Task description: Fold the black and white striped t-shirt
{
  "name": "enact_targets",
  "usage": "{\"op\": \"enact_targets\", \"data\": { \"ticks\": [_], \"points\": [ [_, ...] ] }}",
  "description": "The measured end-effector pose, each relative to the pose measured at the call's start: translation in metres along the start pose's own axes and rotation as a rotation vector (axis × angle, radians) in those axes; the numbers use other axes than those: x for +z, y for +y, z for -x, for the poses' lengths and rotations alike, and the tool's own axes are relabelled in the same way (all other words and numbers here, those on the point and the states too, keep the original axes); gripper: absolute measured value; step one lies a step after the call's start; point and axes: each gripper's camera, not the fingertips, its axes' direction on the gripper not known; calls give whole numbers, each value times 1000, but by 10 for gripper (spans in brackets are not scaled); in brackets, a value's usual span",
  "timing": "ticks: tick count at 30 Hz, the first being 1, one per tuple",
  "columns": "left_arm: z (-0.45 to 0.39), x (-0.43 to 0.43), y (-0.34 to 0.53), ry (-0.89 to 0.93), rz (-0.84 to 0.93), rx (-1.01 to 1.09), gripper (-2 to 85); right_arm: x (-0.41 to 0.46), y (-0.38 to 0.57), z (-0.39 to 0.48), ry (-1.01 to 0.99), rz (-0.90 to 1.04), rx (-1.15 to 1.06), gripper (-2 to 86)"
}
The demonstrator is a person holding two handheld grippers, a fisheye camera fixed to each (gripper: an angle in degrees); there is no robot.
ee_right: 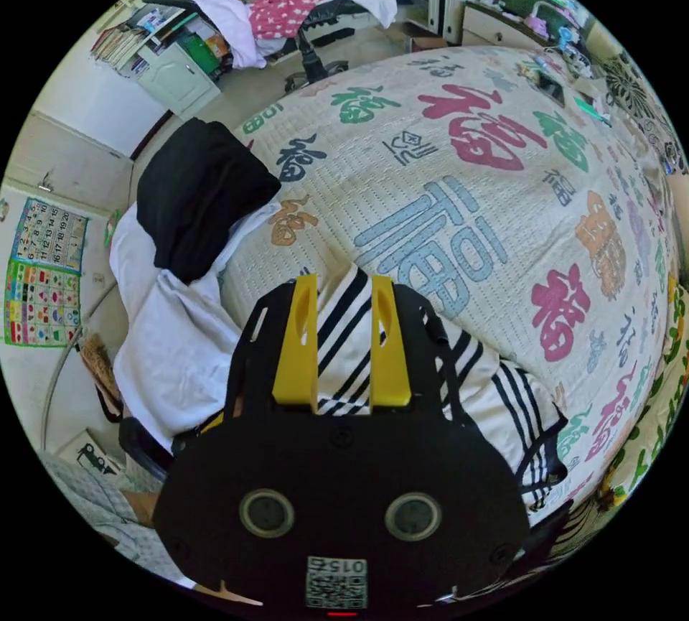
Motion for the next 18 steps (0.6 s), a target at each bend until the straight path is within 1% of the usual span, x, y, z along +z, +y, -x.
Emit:
{"op": "enact_targets", "data": {
  "ticks": [2,4,5,7,8,9,11,15,18],
  "points": [
    [8,-1,-2,19,4,-32,66,24,-29,2,-9,85,-2,105],
    [16,-2,-3,38,14,-68,66,54,-55,7,135,189,-16,86],
    [21,-4,-2,79,50,-89,69,60,-60,7,178,206,-22,82],
    [32,-7,4,172,119,-160,76,69,-73,6,198,203,-41,61],
    [40,-11,12,189,102,-217,78,71,-76,5,194,203,-41,42],
    [44,-13,16,181,90,-244,78,70,-79,3,188,188,-57,4],
    [54,-12,25,196,45,-304,76,65,-82,-1,219,142,-63,-5],
    [54,-8,26,219,-45,-347,72,52,-85,-17,169,114,-77,-10],
    [51,-2,27,167,-61,-378,27,41,-84,-36,130,93,-61,-10]
  ]
}}
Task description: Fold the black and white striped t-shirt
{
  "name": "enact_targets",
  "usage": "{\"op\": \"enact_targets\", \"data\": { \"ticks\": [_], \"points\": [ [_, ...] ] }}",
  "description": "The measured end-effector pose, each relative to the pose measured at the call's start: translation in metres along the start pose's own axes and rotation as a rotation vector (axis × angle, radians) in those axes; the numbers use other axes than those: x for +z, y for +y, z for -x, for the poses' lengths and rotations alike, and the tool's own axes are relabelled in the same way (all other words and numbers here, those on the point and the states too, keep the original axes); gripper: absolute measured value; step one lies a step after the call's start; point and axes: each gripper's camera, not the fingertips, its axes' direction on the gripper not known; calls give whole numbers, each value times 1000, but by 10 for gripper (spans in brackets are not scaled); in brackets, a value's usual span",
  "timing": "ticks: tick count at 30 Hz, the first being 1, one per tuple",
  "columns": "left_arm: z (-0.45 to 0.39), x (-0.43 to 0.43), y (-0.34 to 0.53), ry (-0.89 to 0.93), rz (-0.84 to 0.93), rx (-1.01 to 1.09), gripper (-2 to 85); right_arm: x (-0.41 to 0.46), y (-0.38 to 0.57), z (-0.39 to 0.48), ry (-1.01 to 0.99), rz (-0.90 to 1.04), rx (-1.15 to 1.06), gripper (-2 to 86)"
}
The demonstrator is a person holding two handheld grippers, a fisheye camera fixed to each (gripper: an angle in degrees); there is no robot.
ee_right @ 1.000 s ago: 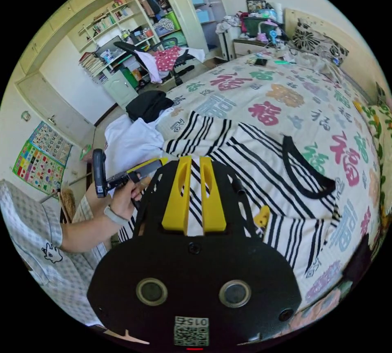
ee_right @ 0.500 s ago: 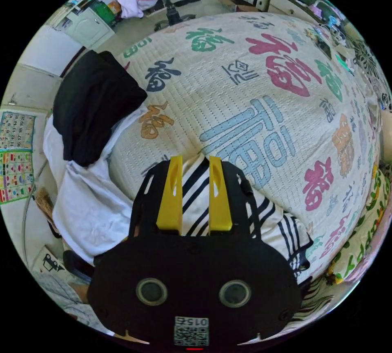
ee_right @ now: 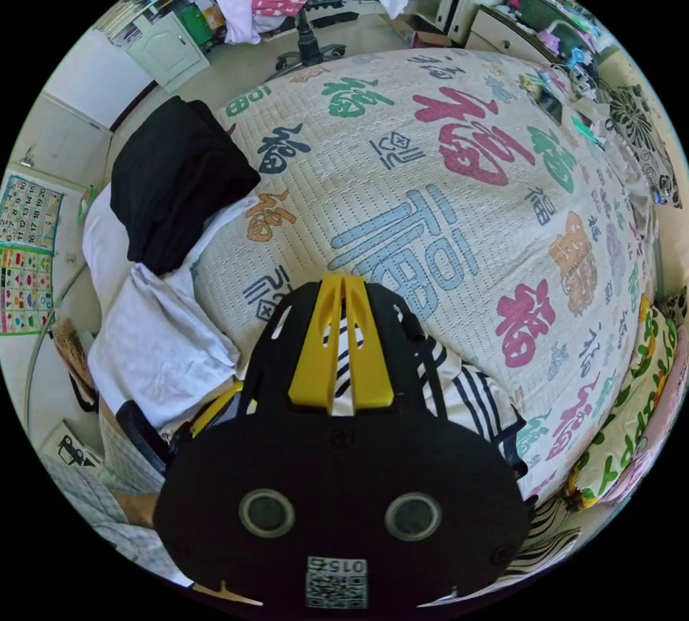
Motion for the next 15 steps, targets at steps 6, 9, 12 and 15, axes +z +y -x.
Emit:
{"op": "enact_targets", "data": {
  "ticks": [6,9,12,15],
  "points": [
    [-35,-26,26,73,-6,333,-5,-31,35,-67,-91,-89,-9,-10],
    [-78,-42,52,88,-42,692,-6,-53,81,-121,-165,-195,55,-10],
    [-112,-42,87,111,-17,982,-6,-60,134,-173,-205,-257,157,-10],
    [-132,-27,129,83,54,1190,-4,-52,181,-215,-243,-296,271,-9]
  ]
}}
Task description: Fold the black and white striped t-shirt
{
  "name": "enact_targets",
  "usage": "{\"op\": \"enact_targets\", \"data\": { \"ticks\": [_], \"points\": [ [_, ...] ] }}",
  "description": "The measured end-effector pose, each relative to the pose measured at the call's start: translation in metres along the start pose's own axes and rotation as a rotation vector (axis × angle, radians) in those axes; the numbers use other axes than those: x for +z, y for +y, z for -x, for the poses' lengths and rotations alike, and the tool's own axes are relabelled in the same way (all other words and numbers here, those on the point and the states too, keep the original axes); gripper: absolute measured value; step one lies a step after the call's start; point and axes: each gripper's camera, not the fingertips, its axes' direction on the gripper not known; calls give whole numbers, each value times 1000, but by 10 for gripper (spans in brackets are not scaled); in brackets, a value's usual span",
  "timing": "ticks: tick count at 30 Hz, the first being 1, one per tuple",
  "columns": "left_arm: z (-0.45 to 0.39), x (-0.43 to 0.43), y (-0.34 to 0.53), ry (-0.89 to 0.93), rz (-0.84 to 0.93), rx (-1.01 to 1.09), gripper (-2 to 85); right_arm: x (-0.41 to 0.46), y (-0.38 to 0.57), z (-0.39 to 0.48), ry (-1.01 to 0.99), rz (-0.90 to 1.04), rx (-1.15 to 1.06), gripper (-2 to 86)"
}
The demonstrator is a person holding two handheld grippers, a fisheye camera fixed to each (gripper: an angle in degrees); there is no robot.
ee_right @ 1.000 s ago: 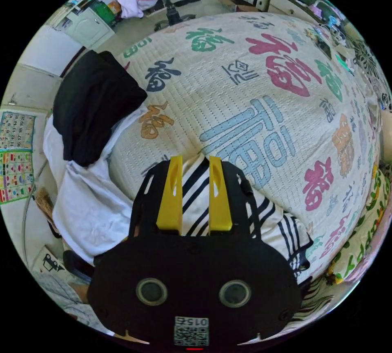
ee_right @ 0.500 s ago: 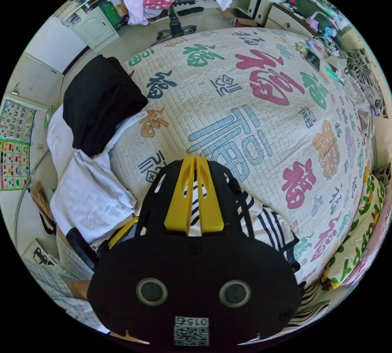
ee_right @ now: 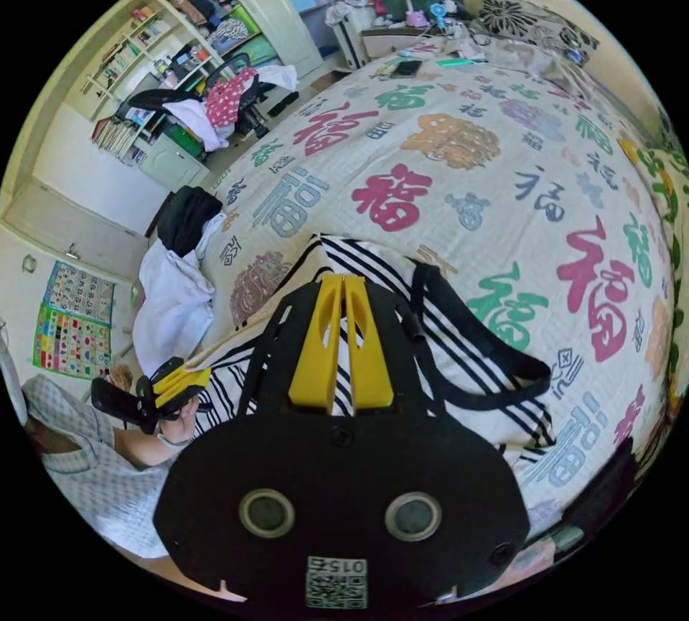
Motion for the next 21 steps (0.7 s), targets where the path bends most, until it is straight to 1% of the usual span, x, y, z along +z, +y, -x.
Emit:
{"op": "enact_targets", "data": {
  "ticks": [2,5,6,8,9,10,11,13,15,18,20,21],
  "points": [
    [-28,17,5,27,70,100,-1,-2,17,-27,-9,-13,65,-7],
    [-52,39,13,60,180,168,17,3,40,-62,-23,3,153,3],
    [-55,44,14,86,213,182,23,6,46,-73,-13,32,178,23],
    [-65,54,15,196,322,249,62,5,54,-88,76,48,248,50],
    [-66,53,14,223,334,263,65,1,58,-96,134,56,284,58],
    [-67,48,10,276,338,278,68,-6,61,-101,157,48,275,59],
    [-64,39,3,306,295,264,66,-9,62,-101,160,36,263,54],
    [-56,28,-10,321,195,224,57,-23,62,-96,119,-29,169,26],
    [-50,32,-25,310,157,184,50,-23,59,-88,56,-15,92,8],
    [-54,71,-35,281,254,210,48,-8,55,-81,-24,94,27,-4],
    [-62,103,-27,313,419,253,39,4,58,-83,-23,177,28,-7],
    [-64,109,-24,322,456,261,31,9,63,-85,-8,231,21,-9]
  ]
}}
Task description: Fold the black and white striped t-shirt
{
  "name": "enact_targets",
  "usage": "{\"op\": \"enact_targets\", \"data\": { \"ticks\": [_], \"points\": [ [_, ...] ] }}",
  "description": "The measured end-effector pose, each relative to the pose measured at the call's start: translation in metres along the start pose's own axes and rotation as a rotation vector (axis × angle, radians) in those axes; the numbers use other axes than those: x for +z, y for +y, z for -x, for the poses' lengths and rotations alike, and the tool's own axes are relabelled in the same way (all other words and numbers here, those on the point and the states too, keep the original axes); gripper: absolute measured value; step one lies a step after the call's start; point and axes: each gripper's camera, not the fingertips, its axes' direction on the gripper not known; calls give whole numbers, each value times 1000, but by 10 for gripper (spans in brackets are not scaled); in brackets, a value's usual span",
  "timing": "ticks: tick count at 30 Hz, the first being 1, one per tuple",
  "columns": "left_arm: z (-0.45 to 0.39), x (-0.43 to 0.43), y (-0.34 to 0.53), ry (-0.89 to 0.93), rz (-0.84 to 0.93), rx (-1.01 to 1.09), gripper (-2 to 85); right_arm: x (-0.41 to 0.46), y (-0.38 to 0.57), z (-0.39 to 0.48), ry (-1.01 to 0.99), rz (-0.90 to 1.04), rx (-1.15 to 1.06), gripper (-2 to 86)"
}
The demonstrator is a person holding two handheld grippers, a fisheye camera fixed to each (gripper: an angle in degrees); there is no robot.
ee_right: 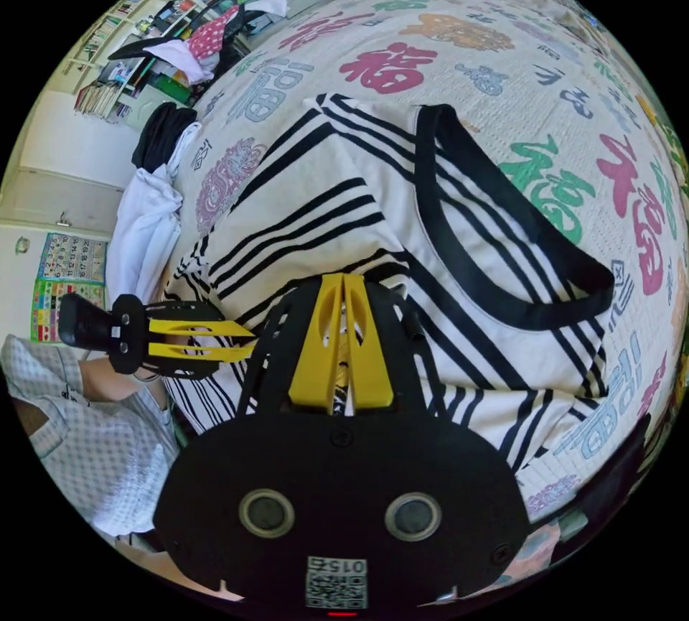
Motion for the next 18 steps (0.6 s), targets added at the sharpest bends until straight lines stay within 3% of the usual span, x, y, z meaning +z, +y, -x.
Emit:
{"op": "enact_targets", "data": {
  "ticks": [1,9,13,16,18],
  "points": [
    [-2,9,1,1,55,7,16,-2,7,-2,3,-15,-5,-9],
    [-7,-9,1,-14,-22,51,-2,-38,48,-19,9,-49,57,-7],
    [9,-32,-5,98,-75,9,17,-73,56,-18,33,-151,60,16],
    [31,-62,-12,12,-218,-74,36,-96,33,2,49,-240,-50,67],
    [49,-64,-20,-57,-217,-130,44,-98,9,9,38,-243,-89,86]
  ]
}}
